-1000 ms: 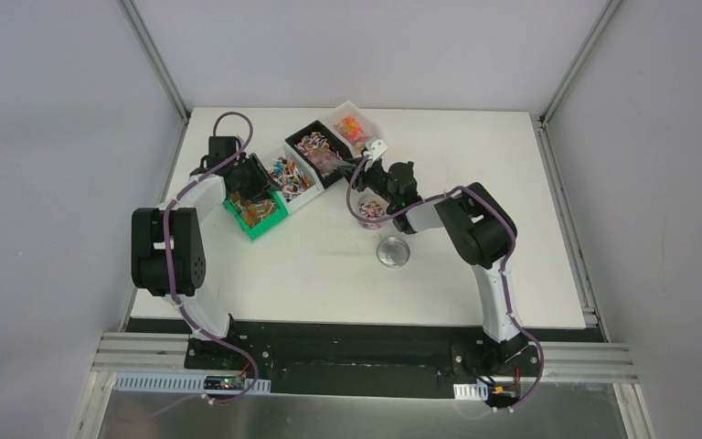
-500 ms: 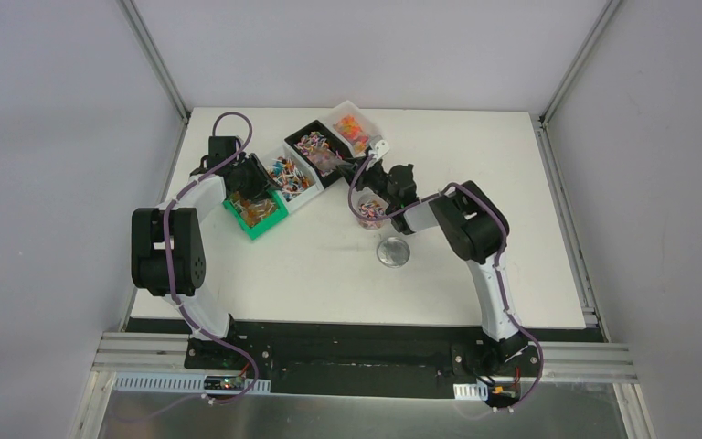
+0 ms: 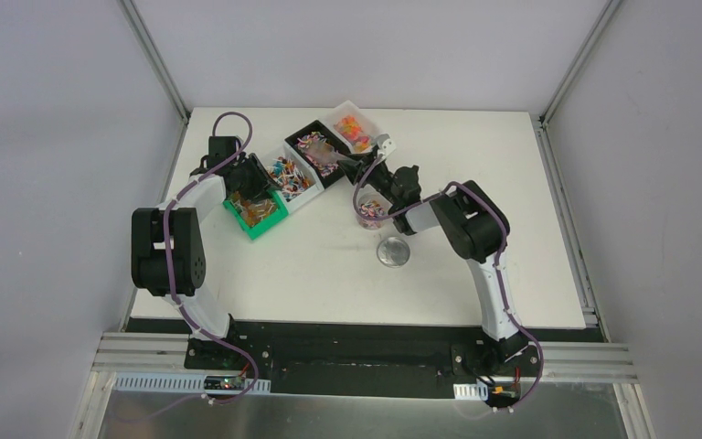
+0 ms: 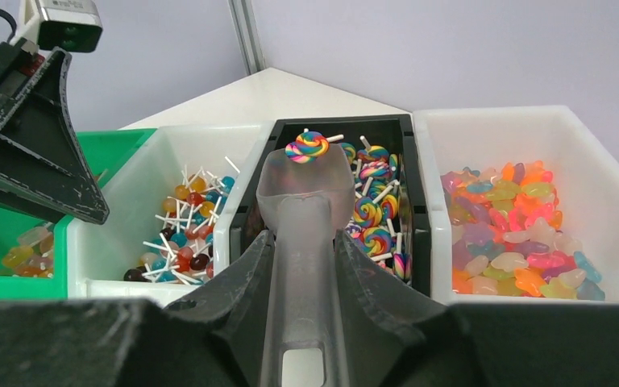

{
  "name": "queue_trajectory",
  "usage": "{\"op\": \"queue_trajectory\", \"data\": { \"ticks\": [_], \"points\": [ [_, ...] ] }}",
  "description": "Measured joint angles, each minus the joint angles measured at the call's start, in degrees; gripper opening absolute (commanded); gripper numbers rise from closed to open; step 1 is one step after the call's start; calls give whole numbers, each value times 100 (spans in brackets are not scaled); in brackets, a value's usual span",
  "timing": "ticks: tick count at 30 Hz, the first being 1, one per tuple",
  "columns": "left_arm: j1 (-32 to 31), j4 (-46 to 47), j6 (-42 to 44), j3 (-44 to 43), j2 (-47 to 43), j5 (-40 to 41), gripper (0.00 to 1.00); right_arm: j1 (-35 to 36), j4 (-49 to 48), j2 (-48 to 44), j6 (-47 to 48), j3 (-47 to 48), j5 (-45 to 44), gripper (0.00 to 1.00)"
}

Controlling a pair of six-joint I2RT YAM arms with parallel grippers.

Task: Pack the candies
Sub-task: Scoop the fake candies from the storage box, then place the fake candies in the packing bottle.

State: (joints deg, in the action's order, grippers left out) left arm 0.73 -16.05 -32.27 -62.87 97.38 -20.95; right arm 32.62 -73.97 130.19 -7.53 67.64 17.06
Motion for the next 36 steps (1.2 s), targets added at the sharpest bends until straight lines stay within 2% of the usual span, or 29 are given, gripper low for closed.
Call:
{"op": "queue_trajectory", "data": {
  "ticks": [14, 17, 26, 27, 28, 36],
  "points": [
    [-44, -129, 17, -44, -59, 39, 50, -208, -420, -20, -162, -391, 85, 0],
    [-79, -214, 20, -72, -205, 46, 65, -286, -415, -138, -162, -577, 170, 0],
    [-79, -251, 37, -267, -540, 138, 82, -372, -400, -1115, -42, -1051, 323, 0],
    [-79, -269, 37, -267, -575, 138, 94, -372, -376, -1224, -15, -1095, 328, 0],
    [-79, -282, 42, -267, -610, 136, 99, -372, -339, -1357, 20, -1167, 339, 0],
    [-79, -391, 55, -267, -1287, 127, 99, -372, 74, -2771, 356, -2103, 380, 0]
  ]
}}
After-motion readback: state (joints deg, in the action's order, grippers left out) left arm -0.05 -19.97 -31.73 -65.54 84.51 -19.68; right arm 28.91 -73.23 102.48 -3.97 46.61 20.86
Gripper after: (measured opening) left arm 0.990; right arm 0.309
